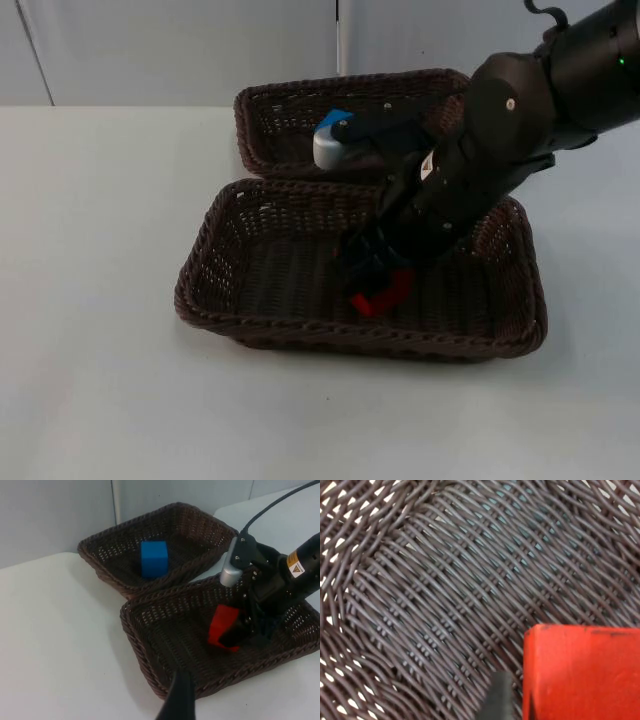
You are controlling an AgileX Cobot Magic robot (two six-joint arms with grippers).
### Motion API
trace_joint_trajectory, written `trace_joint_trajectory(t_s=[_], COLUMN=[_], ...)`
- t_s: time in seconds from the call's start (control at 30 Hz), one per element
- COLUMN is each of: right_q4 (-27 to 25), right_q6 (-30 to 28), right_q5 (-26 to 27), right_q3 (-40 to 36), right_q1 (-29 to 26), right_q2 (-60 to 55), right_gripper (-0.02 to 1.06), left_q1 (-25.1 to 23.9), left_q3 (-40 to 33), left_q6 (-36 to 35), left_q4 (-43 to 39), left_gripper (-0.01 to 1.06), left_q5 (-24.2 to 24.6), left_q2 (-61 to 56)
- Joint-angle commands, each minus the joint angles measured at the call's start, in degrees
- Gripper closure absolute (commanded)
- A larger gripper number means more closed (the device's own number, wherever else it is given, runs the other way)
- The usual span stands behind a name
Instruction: Pick up one cube with the left hand and place it into the upper basket. Pick up one cube with the right hand and place it into the lower basket.
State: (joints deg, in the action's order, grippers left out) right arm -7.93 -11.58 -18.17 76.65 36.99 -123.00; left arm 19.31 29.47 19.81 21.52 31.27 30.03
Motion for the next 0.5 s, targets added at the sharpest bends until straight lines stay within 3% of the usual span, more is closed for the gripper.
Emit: trace_joint_trajectory(t_s=[0.0, 0.2, 0.47], right_q4=[-0.1, -0.2, -0.2], right_q6=[-0.4, -0.4, -0.4], right_q5=[0.4, -0.4, -5.3], right_q3=[0.3, 0.3, 0.3], right_q1=[0.3, 0.3, 0.3], right_q2=[0.6, 4.2, 12.2], right_gripper=[0.27, 0.23, 0.23], left_q1=[-0.1, -0.1, -0.1], left_q3=[-0.2, -0.2, -0.2], left_q6=[-0.3, -0.3, -0.3], left_q4=[0.4, 0.4, 0.4], left_gripper=[0.33, 0.33, 0.33], left_q5=[-0.1, -0.1, -0.1], left_q2=[-0.3, -0.3, -0.3])
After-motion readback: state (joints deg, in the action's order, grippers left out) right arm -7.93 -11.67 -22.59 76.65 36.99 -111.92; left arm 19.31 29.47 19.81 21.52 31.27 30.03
